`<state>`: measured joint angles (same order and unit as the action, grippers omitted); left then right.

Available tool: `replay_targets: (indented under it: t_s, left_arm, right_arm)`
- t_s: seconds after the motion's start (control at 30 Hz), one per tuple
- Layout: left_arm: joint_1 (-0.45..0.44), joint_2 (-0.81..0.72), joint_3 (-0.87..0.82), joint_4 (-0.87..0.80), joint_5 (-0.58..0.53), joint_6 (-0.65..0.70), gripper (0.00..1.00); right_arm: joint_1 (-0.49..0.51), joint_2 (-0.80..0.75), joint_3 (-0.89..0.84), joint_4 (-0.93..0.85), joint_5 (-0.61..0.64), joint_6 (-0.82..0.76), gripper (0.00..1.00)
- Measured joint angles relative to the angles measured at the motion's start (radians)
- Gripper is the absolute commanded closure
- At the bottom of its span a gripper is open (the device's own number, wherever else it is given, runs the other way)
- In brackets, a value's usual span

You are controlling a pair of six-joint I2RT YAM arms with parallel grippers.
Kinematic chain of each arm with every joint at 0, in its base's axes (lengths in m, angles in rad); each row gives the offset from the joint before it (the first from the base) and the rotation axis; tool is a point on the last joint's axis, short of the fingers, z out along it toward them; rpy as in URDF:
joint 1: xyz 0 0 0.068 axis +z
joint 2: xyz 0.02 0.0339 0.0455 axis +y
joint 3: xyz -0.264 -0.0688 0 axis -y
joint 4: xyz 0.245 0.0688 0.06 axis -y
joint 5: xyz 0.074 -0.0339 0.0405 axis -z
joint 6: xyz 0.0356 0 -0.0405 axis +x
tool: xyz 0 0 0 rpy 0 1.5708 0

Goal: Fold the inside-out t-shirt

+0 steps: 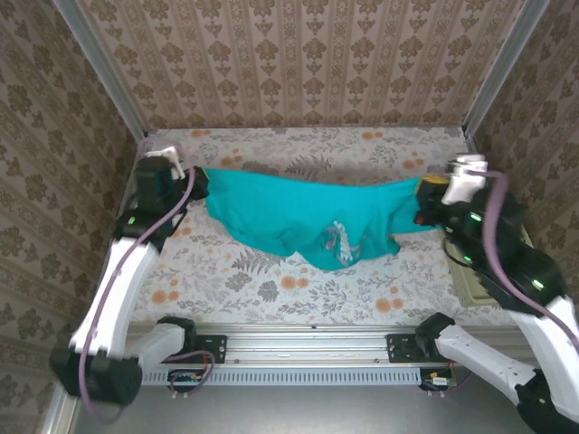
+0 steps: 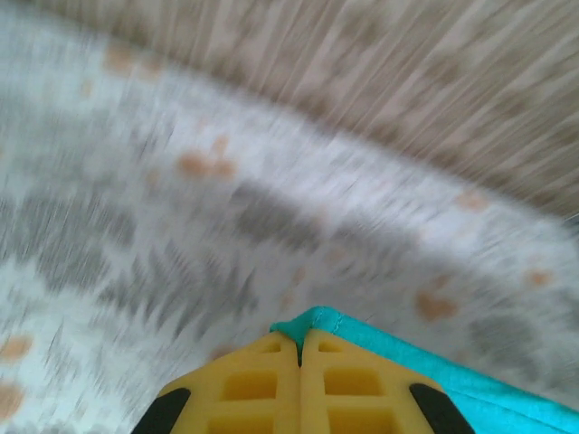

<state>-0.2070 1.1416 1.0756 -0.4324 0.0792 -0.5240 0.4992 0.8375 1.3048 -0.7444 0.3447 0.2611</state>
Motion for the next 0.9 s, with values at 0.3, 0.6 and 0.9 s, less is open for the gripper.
replay_targets:
  t_s: [0.3,0.6,0.9]
  left_arm:
    - [0.045,0.501,0.512,-0.168,-0.03,0.0,1.0]
    - [0.107,0.57,0.964,-0.141,0.053,0.045,1.0]
    - [0.127,0.046,0.466,0.113,0.069,0.077,1.0]
  right_arm:
    - [-0.254,0.536,0.263,0.073,-0.104,-0.021,1.0]
    - [-0.4,0.822,0.941,0.055,-0.293,0.0,1.0]
    - [-0.356,0.392,0.487,0.182,-0.397,0.019,1.0]
